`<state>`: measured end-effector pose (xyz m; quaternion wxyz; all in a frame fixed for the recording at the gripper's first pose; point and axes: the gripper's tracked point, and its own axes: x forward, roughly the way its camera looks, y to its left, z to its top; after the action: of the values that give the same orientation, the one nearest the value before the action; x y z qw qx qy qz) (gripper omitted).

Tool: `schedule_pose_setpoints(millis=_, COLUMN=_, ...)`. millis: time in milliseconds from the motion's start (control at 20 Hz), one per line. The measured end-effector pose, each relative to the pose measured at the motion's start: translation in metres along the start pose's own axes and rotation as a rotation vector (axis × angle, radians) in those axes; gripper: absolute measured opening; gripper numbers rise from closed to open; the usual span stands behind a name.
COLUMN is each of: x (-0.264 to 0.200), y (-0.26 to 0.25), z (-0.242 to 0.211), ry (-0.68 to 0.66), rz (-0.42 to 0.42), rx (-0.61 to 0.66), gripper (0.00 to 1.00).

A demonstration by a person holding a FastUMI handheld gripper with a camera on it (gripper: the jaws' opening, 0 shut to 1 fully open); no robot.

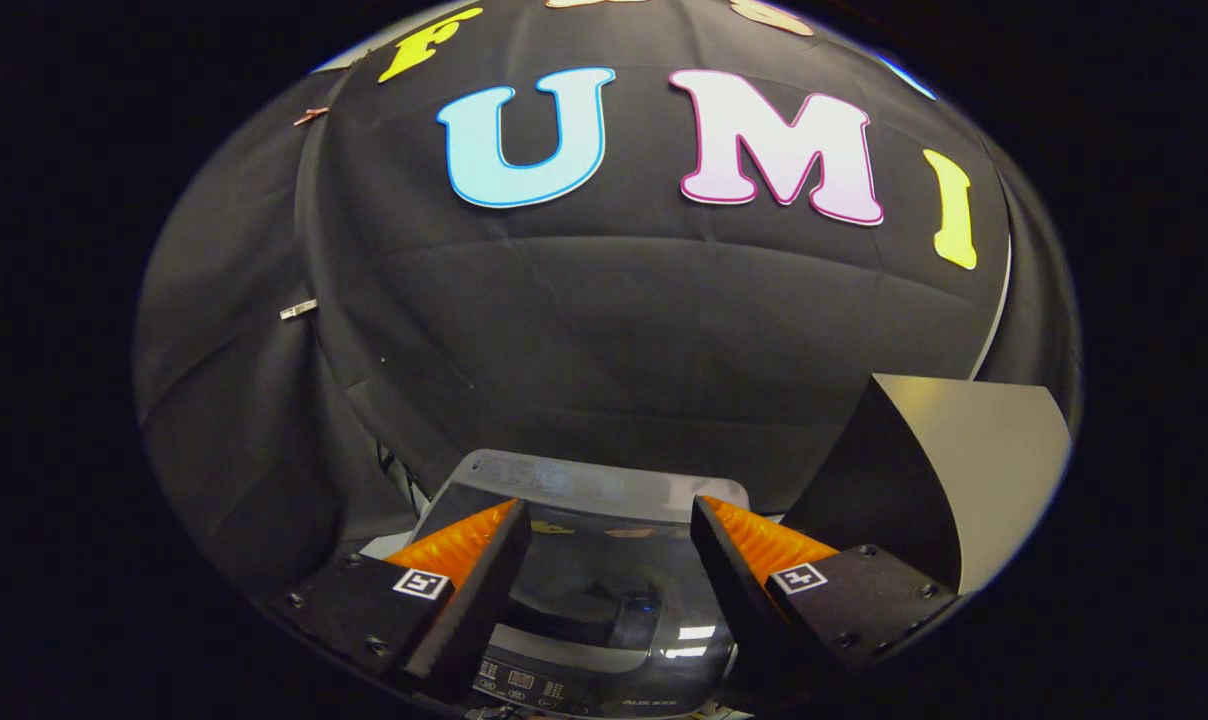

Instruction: Put the clothes into the washing machine and then close the washing machine lid.

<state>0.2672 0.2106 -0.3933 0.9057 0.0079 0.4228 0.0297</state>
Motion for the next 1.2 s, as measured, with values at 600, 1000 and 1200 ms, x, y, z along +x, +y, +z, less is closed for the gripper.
schedule_pose_setpoints(millis=600, x=-0.07, y=0.025, z=0.032, ry=-0.2, rz=0.103, rx=-0.036, gripper=1.0)
schedule_pose_setpoints(millis=1000, x=-0.2, y=0.017, z=0.083, ry=-0.444, rz=0.115, rx=-0.028, gripper=1.0)
schedule_pose_setpoints(millis=1200, x=-0.267, y=-0.01, z=0.095, ry=-0.554, rz=0.075, rx=-0.06, gripper=1.0)
